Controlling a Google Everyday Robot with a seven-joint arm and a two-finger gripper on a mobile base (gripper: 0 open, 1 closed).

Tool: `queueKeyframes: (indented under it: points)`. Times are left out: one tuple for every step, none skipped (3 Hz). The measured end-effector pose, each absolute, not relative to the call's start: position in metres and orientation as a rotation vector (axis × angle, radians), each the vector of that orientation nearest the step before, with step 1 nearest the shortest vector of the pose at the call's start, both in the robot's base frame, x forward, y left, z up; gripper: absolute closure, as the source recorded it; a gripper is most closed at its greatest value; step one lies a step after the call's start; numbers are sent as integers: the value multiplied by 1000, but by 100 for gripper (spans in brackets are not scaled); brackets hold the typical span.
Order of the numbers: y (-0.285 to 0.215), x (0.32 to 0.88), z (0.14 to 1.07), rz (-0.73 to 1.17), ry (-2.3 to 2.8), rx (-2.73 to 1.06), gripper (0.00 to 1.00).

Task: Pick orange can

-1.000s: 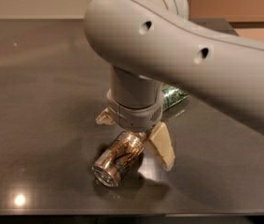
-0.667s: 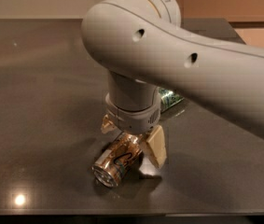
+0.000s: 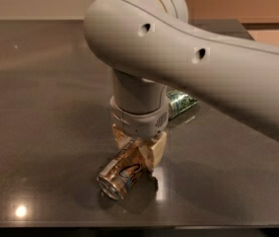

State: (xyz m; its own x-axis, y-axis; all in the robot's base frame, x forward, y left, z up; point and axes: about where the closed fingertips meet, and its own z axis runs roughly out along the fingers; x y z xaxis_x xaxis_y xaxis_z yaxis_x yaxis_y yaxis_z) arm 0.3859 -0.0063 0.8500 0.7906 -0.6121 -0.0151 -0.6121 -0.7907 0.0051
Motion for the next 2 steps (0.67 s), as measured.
queueKeyframes:
  points:
    - [-5, 387, 872, 57, 1019, -2953, 87]
    - [-6, 394, 906, 90, 1037, -2910, 100]
